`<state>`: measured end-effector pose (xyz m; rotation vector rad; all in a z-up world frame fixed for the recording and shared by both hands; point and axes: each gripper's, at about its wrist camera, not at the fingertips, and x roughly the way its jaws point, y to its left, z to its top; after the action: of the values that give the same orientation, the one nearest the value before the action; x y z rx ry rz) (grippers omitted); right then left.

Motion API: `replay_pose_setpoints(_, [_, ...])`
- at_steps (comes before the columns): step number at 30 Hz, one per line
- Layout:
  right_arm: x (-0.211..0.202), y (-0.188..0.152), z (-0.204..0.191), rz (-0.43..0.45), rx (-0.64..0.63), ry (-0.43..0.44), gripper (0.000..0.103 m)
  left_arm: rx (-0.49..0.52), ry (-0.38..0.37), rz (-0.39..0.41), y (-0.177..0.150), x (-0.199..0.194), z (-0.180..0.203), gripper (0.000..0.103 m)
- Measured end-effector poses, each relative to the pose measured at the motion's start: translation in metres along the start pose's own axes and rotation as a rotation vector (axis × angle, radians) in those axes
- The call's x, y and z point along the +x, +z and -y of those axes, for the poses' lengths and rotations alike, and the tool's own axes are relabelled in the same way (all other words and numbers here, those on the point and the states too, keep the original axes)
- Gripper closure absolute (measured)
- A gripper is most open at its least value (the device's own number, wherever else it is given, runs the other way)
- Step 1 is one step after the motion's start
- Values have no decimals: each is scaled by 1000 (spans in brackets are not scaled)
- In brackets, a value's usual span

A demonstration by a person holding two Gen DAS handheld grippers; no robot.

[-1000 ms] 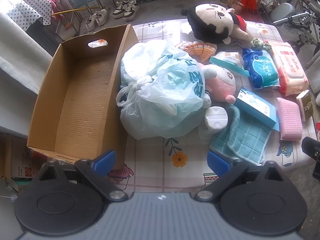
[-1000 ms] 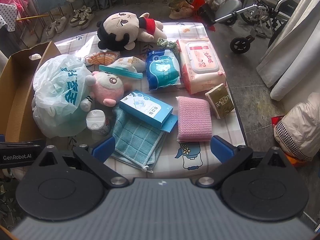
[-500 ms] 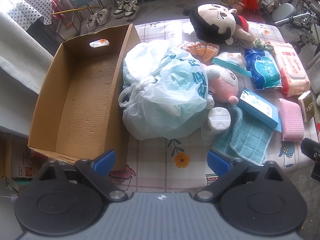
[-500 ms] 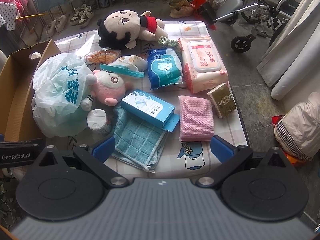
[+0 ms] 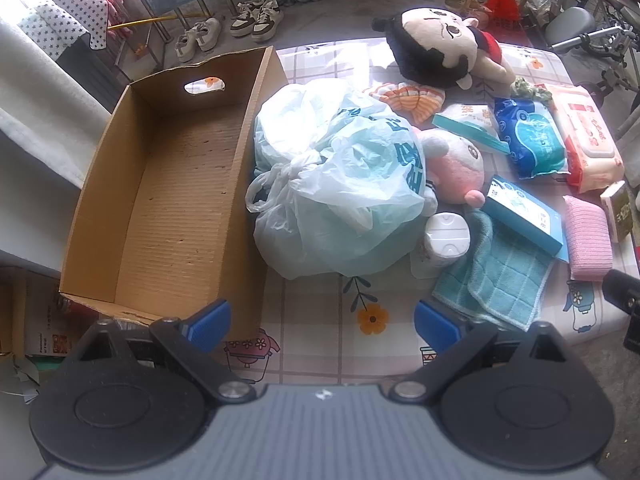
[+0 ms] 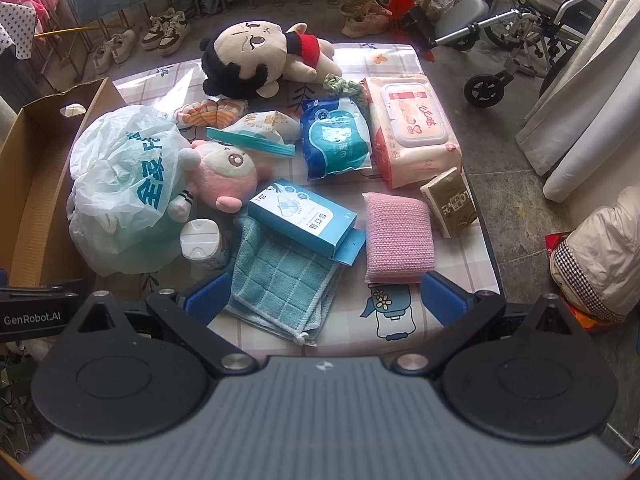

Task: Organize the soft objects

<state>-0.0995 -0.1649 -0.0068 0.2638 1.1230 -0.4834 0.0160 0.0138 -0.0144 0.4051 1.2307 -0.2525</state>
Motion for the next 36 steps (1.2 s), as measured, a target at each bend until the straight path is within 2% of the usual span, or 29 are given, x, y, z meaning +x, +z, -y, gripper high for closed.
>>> replay_pose_setpoints(10, [-8, -5, -4, 15, 19, 5, 1, 21, -14, 33, -9, -4, -5, 5])
replay_pose_setpoints(18, [-23, -13, 12, 88, 51, 11, 2, 67, -136, 117, -18, -13, 3, 5])
replay_pose_setpoints(21, [-22, -13, 23, 106, 47, 13, 3, 78, -168, 121, -20, -8, 14, 6])
replay_pose_setpoints(23, [-16, -11, 31, 106, 36, 15, 4, 79, -177, 111, -21, -2, 23, 10])
replay_pose_setpoints(27, [8, 0, 45, 71, 11, 46, 11, 35, -240, 68, -18, 13, 38, 30])
replay_pose_setpoints(31, [43, 14, 67, 13, 2, 88, 23, -32, -278, 67, -11, 29, 62, 37])
replay_pose_setpoints(36, [93, 25, 111, -72, 36, 116, 24, 2, -245, 62, 0, 48, 112, 46])
